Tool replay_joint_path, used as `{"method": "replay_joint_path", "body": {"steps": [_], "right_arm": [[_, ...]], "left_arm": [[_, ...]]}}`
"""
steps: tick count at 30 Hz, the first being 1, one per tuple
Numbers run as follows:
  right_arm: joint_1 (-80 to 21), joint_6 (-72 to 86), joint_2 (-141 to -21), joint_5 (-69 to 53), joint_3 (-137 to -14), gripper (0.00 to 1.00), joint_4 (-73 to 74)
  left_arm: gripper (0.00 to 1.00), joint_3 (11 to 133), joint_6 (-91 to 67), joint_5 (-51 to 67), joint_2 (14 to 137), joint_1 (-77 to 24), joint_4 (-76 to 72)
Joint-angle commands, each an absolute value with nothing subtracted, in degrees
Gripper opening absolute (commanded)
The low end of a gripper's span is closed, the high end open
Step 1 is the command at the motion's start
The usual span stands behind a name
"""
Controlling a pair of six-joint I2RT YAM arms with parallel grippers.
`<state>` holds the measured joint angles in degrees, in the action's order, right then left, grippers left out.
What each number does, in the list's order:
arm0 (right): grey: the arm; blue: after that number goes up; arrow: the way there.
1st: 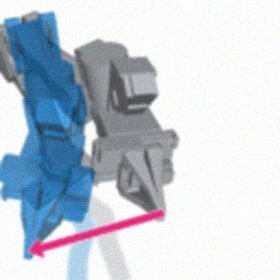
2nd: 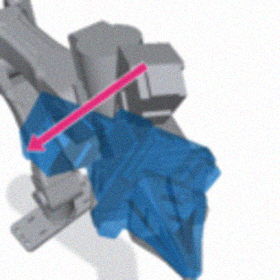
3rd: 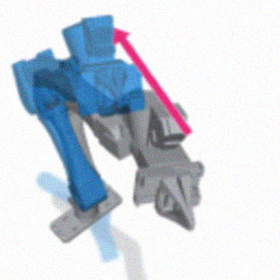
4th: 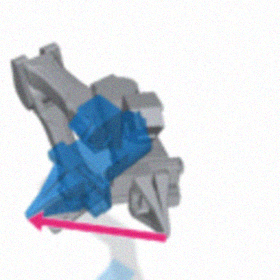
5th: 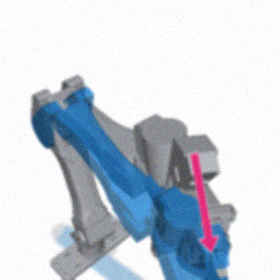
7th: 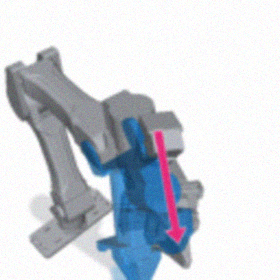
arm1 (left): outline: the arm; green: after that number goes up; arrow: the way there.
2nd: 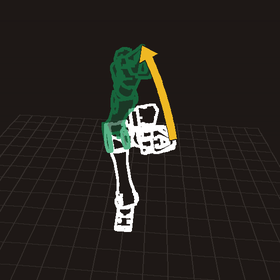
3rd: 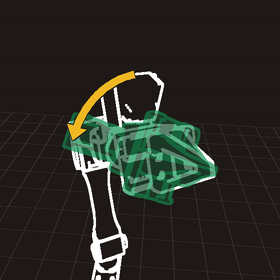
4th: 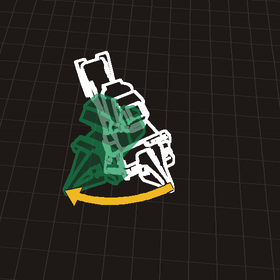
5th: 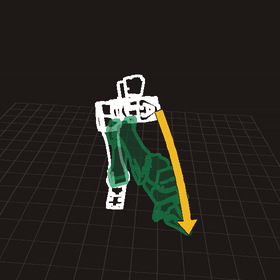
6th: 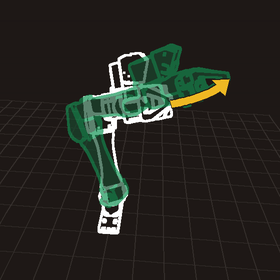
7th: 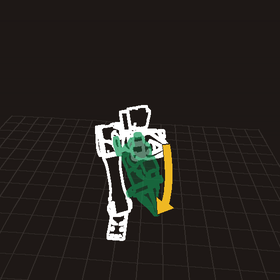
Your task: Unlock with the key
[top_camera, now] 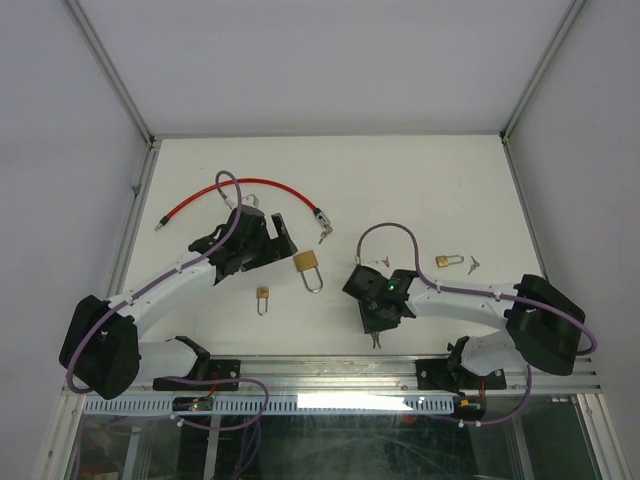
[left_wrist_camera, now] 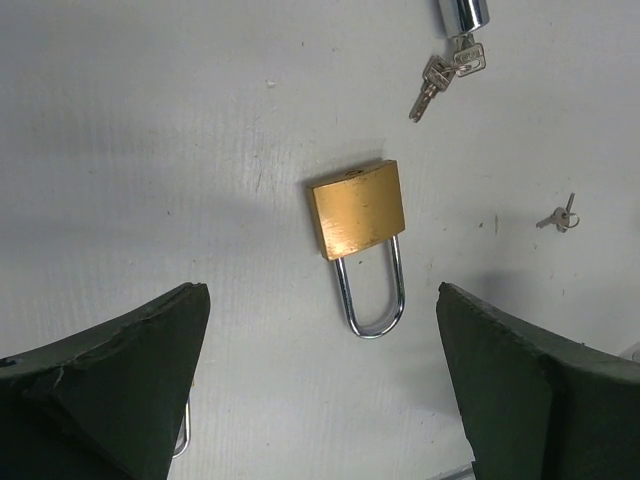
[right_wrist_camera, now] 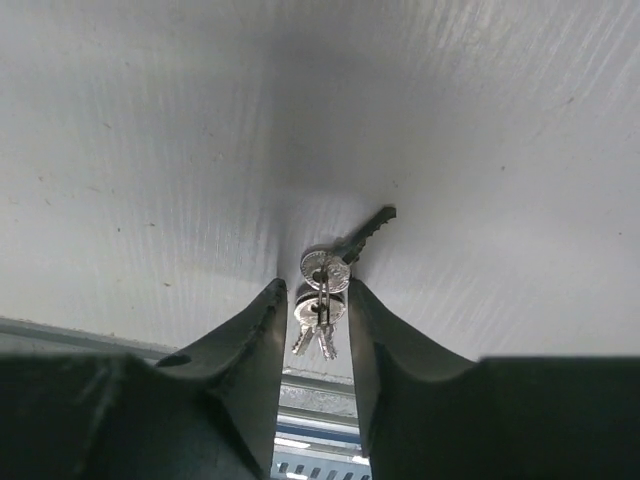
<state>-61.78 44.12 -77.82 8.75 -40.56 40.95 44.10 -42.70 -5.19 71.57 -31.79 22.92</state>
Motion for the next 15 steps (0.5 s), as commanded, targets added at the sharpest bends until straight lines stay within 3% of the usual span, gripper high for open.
{"method": "replay_joint_path", "body": {"steps": [1, 10, 15], "right_arm": [[-62.27, 43.60, -81.46, 11.82, -41.60, 0.29, 38.38], [-59.28, 30.45, -86.94, 12.92, -47.04, 0.08, 31.91], [-56.80, 18.44, -90.07, 9.96, -51.50, 0.06, 28.24]], "left_arm": [[0.99, 44.14, -43.26, -3.76, 71.13, -31.31, 19.73], [0.99, 43.27, -44.56, 3.76, 70.17, -29.01, 16.01], [0.99, 42.95, -44.83, 4.47, 68.99, -28.22, 15.56]]}}
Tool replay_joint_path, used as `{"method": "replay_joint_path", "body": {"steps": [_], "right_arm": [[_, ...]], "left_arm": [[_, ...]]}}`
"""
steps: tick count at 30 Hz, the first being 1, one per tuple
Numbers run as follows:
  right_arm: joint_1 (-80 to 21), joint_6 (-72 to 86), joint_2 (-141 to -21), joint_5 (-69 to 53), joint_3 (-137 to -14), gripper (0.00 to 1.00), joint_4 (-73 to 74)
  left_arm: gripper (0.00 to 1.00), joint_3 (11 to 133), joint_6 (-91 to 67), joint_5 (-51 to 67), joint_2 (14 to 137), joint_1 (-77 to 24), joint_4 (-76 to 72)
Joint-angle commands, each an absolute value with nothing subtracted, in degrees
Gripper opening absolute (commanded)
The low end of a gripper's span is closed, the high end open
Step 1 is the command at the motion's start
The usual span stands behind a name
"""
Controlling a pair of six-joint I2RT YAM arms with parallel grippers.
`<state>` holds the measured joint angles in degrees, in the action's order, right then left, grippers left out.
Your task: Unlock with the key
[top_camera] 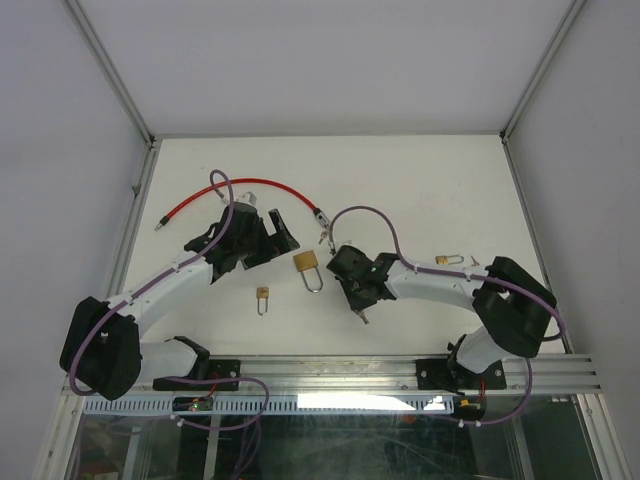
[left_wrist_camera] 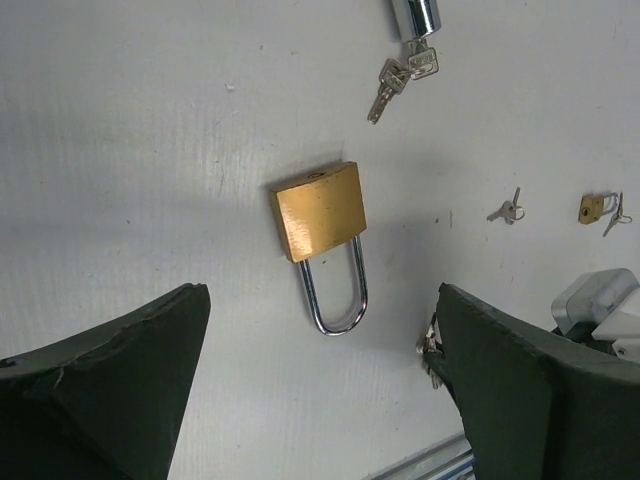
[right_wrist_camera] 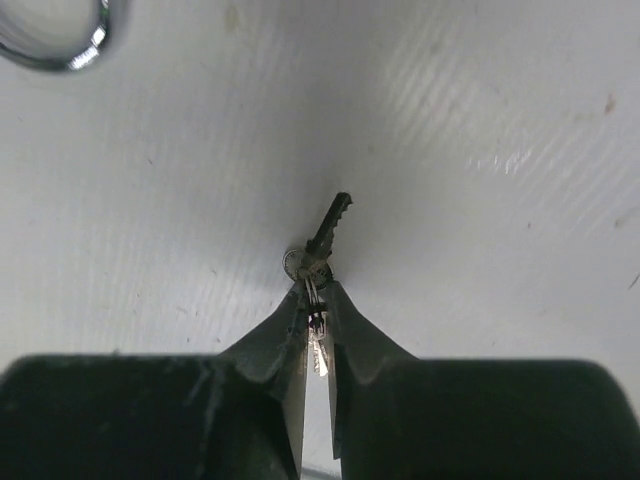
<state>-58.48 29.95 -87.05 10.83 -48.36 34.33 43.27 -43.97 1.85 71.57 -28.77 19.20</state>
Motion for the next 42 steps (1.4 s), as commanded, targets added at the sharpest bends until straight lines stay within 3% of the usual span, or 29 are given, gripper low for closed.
{"method": "replay_joint_path", "body": {"steps": [1, 13, 30, 42], "right_arm": [[-56.26, 16.40, -90.76, 9.33, -52.38, 0.07, 27.58], [-54.28, 13.61, -89.85, 7.17, -55.76, 0.46, 31.96], [-50.31, 20.83, -84.94, 7.92, -48.45, 0.54, 33.97], [-47.71, 26.32, -69.97, 12.84, -42.59, 0.66, 26.97]], "left_arm": [[0.99, 42.90, -44.74, 4.49, 68.92, -28.21, 15.56], [0.99, 43.31, -44.62, 4.09, 71.06, -28.13, 15.94], [0.99, 47.12, -44.33, 8.90, 79.92, -31.57, 16.66], [0.99, 49.63, -47.02, 8.11, 89.03, -37.34, 15.09]]}}
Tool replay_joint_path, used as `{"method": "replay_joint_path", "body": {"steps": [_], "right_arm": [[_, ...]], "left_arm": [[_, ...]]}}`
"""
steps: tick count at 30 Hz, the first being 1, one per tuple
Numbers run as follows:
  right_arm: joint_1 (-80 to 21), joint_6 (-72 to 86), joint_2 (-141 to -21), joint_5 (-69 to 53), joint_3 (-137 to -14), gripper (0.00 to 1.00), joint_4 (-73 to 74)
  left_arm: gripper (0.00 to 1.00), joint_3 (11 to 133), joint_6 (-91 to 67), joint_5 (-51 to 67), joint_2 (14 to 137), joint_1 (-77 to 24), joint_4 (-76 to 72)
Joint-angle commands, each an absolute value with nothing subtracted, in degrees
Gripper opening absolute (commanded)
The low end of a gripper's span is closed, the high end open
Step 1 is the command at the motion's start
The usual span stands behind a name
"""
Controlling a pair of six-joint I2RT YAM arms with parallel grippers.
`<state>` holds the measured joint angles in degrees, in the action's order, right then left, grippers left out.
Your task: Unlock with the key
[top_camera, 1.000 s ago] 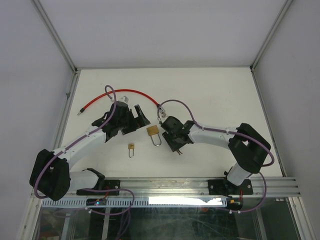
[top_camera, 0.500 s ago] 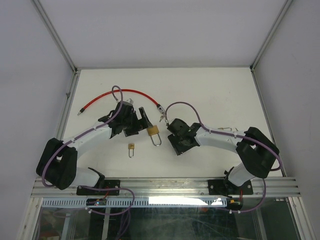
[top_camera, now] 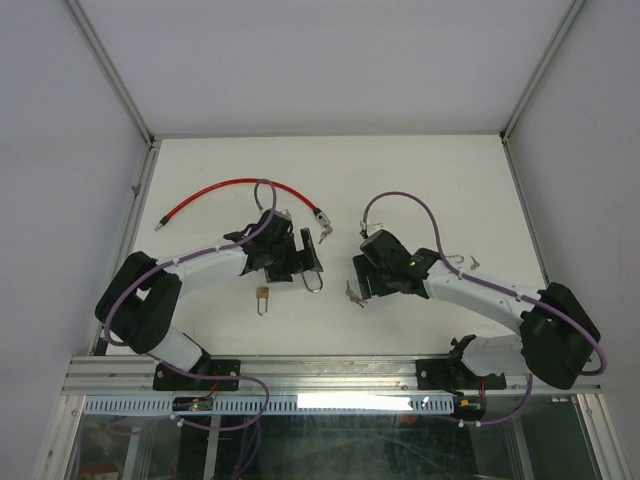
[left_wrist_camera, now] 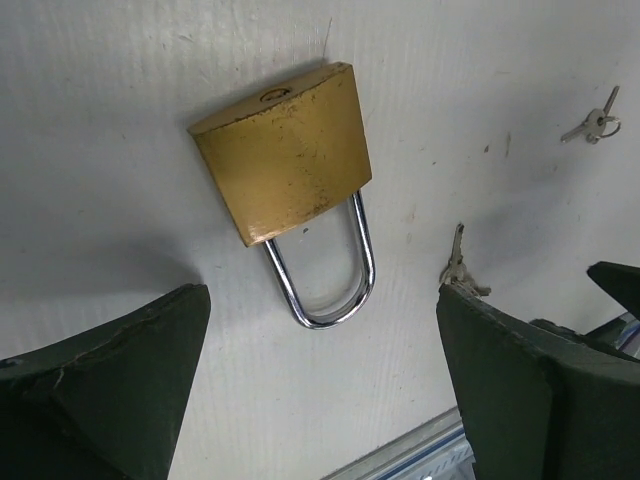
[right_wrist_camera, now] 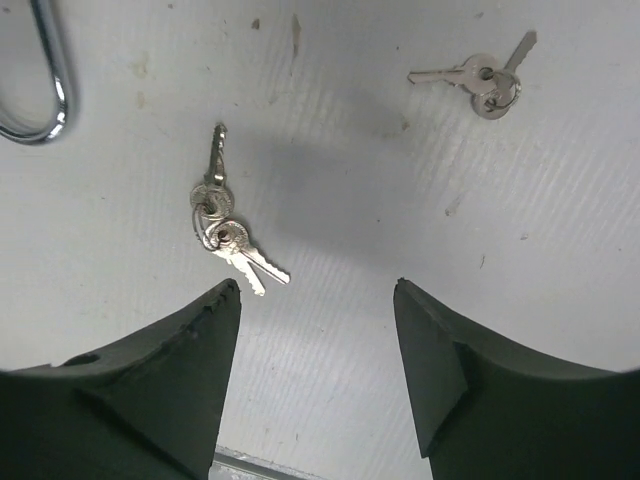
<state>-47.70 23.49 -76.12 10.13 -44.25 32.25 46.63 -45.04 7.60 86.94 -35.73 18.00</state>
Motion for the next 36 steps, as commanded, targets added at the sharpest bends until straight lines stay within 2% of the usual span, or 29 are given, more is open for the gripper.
{"method": "replay_joint_path", "body": {"steps": [1, 8, 16, 27, 36], "right_arm": [[-47.72, 26.69, -68.57, 13.27, -41.95, 0.67, 26.30], [-47.71, 28.23, -60.82, 16.94, -38.01, 0.73, 24.47], [-47.66, 28.74, -57.72, 17.99, -36.41, 0.75, 23.55], [-47.57, 27.66, -53.92, 17.82, -33.96, 0.76, 22.54], [-47.63, 26.58, -54.28, 16.33, -33.95, 0.77, 22.67]], "left_arm": [[0.99, 49.91, -47.30, 8.28, 89.82, -37.65, 14.73], [0.99, 55.98, -48.91, 10.21, 96.65, -40.38, 12.13], [0.99, 67.65, -46.00, 12.45, 102.90, -41.08, 11.63], [0.99, 74.32, -19.25, -4.90, 101.77, -41.04, 25.21], [0.99, 78.48, 3.15, -2.10, 107.01, -41.01, 29.35]]}}
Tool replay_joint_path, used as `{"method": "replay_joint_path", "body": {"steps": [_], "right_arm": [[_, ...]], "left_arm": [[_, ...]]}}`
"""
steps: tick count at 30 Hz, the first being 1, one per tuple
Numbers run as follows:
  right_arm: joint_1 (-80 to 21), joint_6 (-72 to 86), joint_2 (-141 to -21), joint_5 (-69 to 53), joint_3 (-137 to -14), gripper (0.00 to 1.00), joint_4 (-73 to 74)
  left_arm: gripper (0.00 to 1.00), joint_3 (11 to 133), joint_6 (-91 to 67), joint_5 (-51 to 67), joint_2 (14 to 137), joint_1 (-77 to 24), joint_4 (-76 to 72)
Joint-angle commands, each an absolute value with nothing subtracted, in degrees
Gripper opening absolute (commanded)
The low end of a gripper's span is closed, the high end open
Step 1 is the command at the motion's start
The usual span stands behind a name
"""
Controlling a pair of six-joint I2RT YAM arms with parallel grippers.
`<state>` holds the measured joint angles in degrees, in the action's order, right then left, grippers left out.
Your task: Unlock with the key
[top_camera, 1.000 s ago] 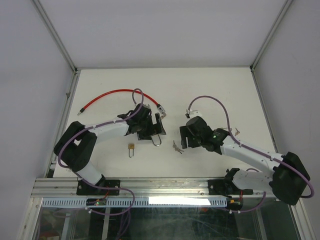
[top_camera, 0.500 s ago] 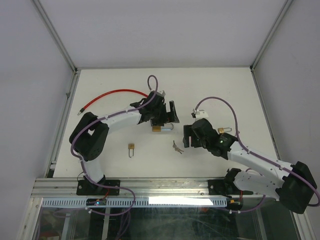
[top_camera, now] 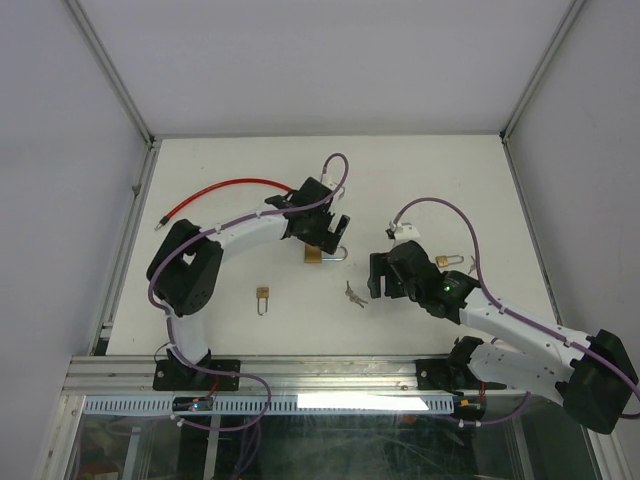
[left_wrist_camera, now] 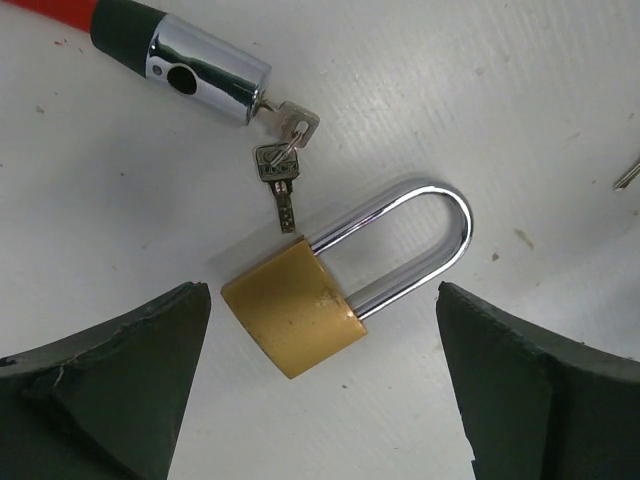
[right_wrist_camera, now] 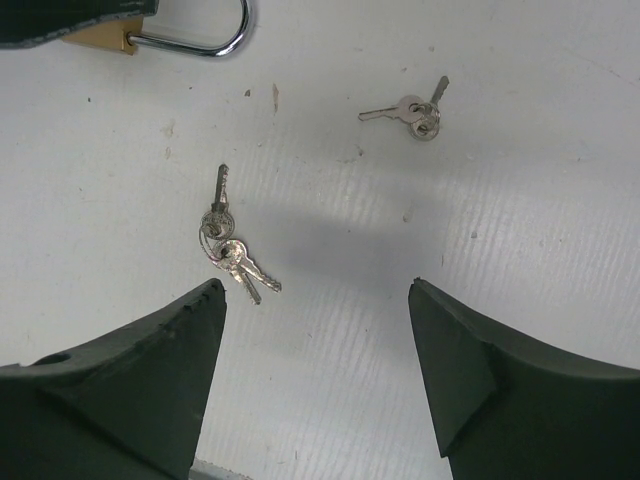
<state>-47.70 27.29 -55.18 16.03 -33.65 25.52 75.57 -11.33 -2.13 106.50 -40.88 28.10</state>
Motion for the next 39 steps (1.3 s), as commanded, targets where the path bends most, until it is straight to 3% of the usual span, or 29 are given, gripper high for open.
{"method": "replay_joint_path", "body": {"steps": [1, 9, 19, 23, 29, 32, 39], "right_arm": [[-47.61, 26.34, -54.19, 16.21, -33.93, 0.77, 22.74], [-47.64, 25.55, -52.74, 16.88, -33.89, 0.77, 23.43], [-47.64, 25.16, -52.79, 16.79, -33.42, 0.78, 22.44], [-47.63, 24.88, -53.21, 16.55, -33.49, 0.78, 21.75], [-47.64, 24.46, -54.09, 15.93, -33.62, 0.78, 20.82], [-47.64, 24.36, -54.48, 15.77, -33.62, 0.78, 20.64], [-47.64, 23.87, -57.59, 13.81, -34.64, 0.78, 19.84]], "left_arm": [[0.99, 78.70, 5.84, -1.31, 107.28, -40.96, 29.40], [0.99, 84.31, 18.18, 4.09, 112.89, -41.09, 35.12], [0.95, 87.14, 16.86, 2.98, 118.04, -42.00, 41.73], [0.82, 85.96, 11.90, 2.27, 116.77, -41.94, 41.84], [0.55, 82.90, 0.19, 0.21, 113.63, -41.97, 41.36], [0.36, 80.73, -7.37, -3.82, 111.29, -41.97, 40.97], [0.33, 74.28, -34.03, -7.63, 105.96, -41.10, 40.12]]}}
